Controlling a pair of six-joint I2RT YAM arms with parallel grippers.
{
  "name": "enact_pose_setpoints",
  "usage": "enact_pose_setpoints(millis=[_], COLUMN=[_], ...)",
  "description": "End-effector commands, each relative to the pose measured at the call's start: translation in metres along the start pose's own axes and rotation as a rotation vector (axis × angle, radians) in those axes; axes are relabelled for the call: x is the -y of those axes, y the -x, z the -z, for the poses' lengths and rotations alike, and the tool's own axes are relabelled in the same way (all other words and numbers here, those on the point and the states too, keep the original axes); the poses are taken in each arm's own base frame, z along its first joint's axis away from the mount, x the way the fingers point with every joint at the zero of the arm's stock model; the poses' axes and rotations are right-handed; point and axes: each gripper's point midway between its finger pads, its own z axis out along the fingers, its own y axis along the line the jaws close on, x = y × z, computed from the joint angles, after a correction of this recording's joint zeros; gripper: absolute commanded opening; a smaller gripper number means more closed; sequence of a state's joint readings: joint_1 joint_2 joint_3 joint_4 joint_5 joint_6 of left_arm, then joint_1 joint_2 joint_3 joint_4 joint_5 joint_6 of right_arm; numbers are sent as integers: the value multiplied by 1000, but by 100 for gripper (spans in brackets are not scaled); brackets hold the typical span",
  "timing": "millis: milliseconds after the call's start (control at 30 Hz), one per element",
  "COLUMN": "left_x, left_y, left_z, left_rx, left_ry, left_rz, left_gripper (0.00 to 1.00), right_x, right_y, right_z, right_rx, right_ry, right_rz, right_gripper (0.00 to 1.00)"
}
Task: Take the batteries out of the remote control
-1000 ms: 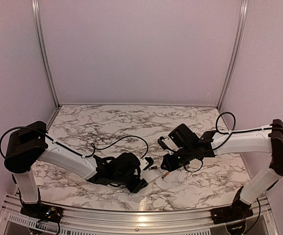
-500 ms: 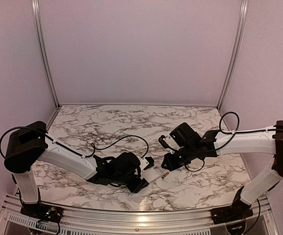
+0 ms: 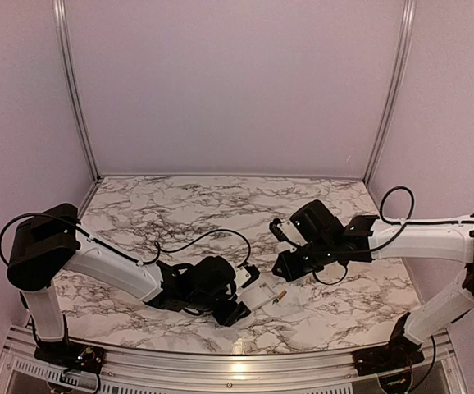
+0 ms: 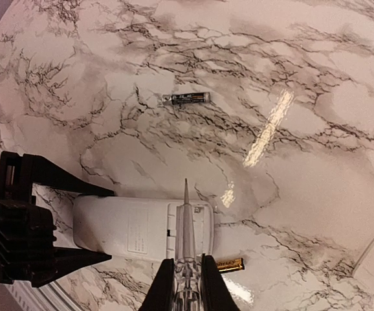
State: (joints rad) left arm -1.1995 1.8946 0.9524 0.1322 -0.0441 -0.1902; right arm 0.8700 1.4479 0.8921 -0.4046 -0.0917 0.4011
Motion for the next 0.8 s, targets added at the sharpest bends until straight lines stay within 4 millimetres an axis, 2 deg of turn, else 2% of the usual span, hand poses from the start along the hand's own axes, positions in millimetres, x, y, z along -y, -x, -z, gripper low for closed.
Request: enact_pose_setpoints(millis=[0,167,300,433,567,767], left_x=[10,10,-2,-23,-53,-92], left_y=[3,11,20,29,32,24], left_z=[6,20,36,55,74,84], left_rx=[14,49,90,139,188,199], left_ry=[-48,-49,15,117,230,342], left_rz=[-8,12,60,125,213,331], left_gripper=[36,35,35,34,34,34], right_x=[-9,-8,0,6,6,12], right_y=[30,36,44,47,48,49], right_z=[26,40,48,51,52,52], right_rx=[114,156,210,237,245,261], right_ry=[3,-10,-54,-83,-84,-109], right_rz=[3,-4,-28,-41,-45,-59], right_gripper=[0,0,0,0,0,0])
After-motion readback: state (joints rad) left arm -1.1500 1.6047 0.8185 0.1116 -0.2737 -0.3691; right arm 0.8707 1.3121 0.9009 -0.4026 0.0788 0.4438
